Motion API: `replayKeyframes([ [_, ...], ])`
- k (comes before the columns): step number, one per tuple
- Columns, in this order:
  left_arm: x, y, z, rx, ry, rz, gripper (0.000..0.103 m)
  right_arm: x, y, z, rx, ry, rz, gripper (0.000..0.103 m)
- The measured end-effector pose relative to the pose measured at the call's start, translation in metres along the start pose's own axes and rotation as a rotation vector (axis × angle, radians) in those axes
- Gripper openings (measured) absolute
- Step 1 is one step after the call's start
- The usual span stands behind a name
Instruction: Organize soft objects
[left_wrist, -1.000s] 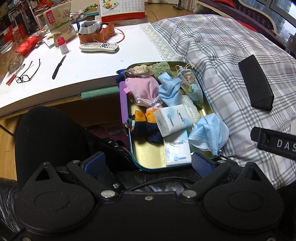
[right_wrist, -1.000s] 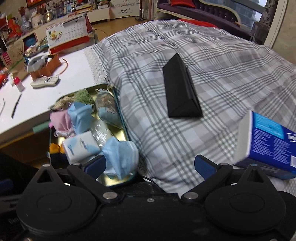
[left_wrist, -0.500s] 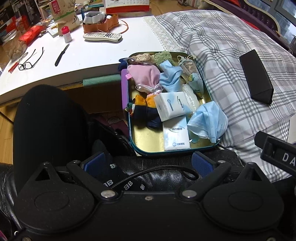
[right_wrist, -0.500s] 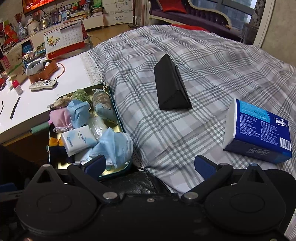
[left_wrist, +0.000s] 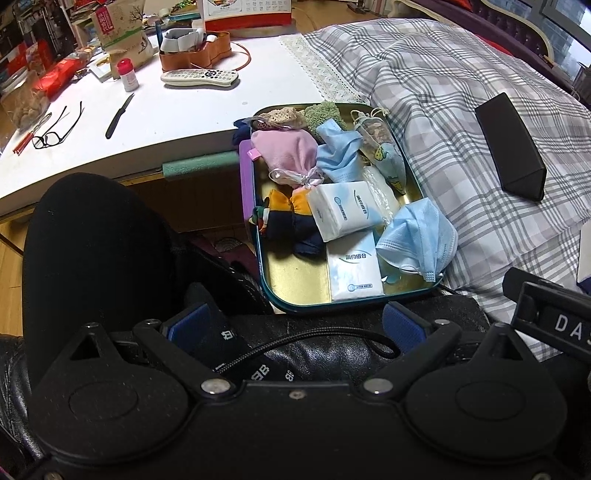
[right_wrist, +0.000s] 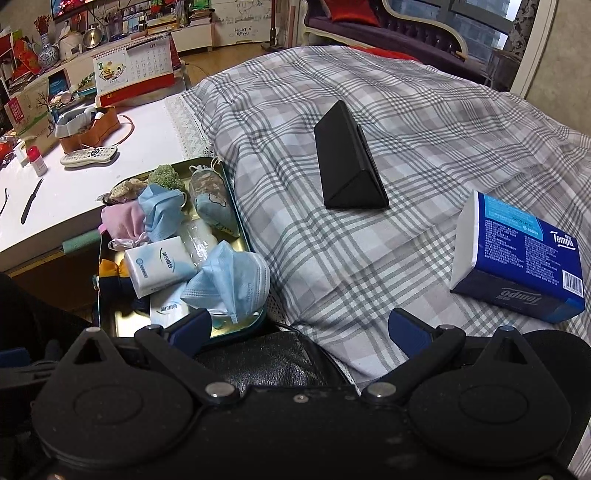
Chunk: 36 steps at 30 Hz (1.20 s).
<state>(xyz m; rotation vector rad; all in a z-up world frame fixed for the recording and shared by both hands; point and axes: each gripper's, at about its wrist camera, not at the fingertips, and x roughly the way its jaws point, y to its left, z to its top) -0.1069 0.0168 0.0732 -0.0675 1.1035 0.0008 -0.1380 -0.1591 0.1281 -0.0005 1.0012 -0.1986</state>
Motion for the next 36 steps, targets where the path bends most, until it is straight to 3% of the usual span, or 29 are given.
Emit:
replayKeyframes([
  [36, -0.0026, 0.0046, 0.0026, -0.011, -0.014, 0.014, 0.097, 0.0056, -0.0044, -0.0029, 0.014, 0.032, -0.014, 0.102],
])
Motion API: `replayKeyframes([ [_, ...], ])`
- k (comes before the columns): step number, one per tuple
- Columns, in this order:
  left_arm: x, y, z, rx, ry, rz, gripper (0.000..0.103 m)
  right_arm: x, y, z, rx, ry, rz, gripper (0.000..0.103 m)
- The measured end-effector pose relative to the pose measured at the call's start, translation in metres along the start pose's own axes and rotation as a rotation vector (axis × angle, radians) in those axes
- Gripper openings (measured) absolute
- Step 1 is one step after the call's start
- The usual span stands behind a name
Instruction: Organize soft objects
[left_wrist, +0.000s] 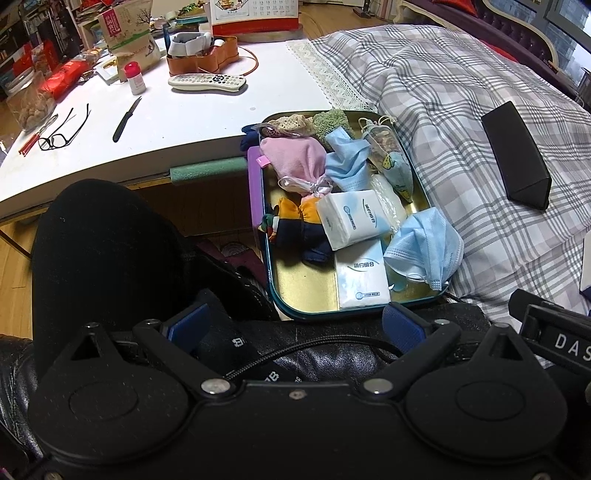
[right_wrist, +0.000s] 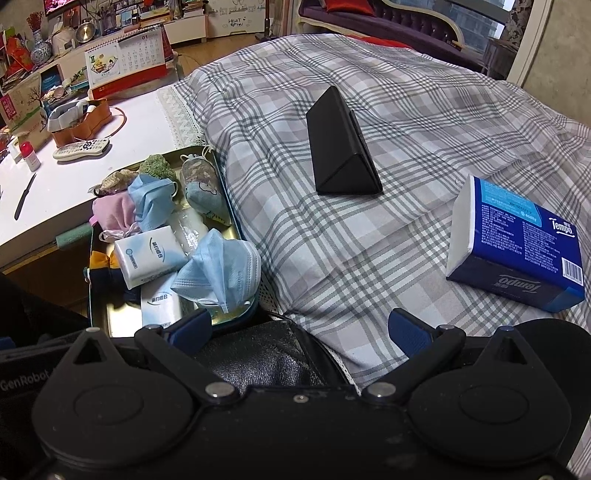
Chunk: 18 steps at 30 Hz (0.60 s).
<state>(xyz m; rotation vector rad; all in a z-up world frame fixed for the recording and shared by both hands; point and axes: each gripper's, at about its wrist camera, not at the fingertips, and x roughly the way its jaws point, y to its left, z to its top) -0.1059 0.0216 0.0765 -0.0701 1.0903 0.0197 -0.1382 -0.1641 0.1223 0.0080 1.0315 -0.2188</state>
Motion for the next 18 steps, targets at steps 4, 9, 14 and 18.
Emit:
replayKeyframes([
  [4, 0.0003, -0.0006, 0.0001, 0.003, 0.003, -0.002, 0.097, 0.0000, -0.0011, 0.0011, 0.006, 0.002, -0.001, 0.102],
  [9, 0.0001, -0.0019, -0.0004, 0.005, 0.004, -0.002, 0.097, 0.0005, -0.0011, 0.0015, 0.007, 0.005, 0.000, 0.102],
  [14, 0.0002, -0.0019, -0.0002, 0.005, 0.004, 0.000, 0.097, 0.0006, -0.0005, 0.0016, 0.005, 0.005, 0.001, 0.102],
  [18, 0.0001, -0.0020, -0.0004, 0.006, 0.004, 0.001, 0.097, 0.0003, -0.0002, 0.0016, 0.006, 0.005, 0.001, 0.102],
])
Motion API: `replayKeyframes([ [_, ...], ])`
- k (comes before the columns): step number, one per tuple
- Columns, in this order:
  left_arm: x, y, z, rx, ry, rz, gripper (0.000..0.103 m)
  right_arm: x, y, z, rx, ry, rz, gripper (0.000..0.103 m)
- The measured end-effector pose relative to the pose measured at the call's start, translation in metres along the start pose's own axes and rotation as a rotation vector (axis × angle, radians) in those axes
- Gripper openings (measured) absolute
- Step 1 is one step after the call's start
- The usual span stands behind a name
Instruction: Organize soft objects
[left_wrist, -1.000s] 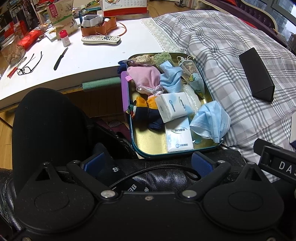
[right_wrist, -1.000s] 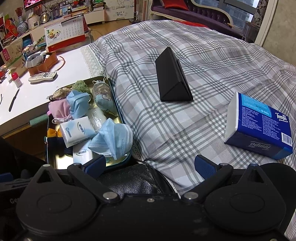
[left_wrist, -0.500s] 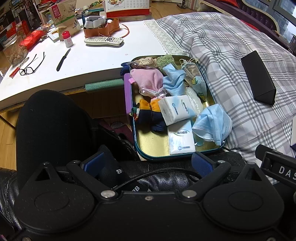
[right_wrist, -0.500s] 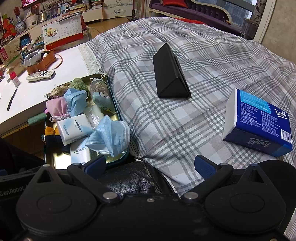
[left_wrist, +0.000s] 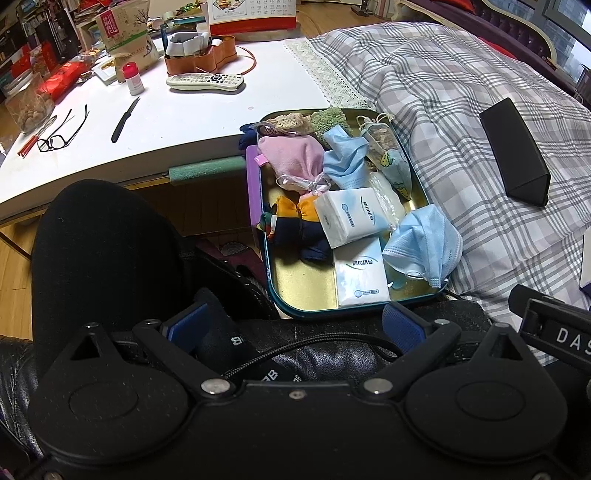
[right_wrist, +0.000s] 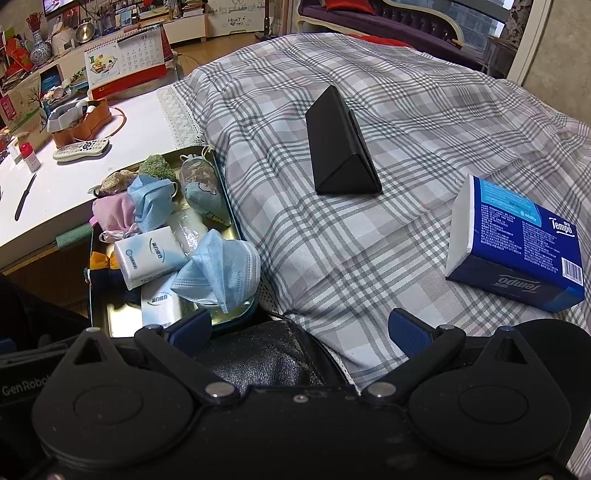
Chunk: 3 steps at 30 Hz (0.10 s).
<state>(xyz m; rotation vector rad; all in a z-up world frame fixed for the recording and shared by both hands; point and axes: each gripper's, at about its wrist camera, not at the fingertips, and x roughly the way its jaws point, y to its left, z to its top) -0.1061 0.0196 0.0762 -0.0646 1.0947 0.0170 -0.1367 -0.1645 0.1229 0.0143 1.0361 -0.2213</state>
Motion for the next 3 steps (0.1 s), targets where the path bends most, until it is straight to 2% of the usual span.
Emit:
replayKeyframes([
  [3, 0.0001, 0.0001, 0.0000, 0.001, 0.000, -0.001, 0.097, -0.0001, 0.0000, -0.0001, 0.001, 0.000, 0.000, 0.102],
])
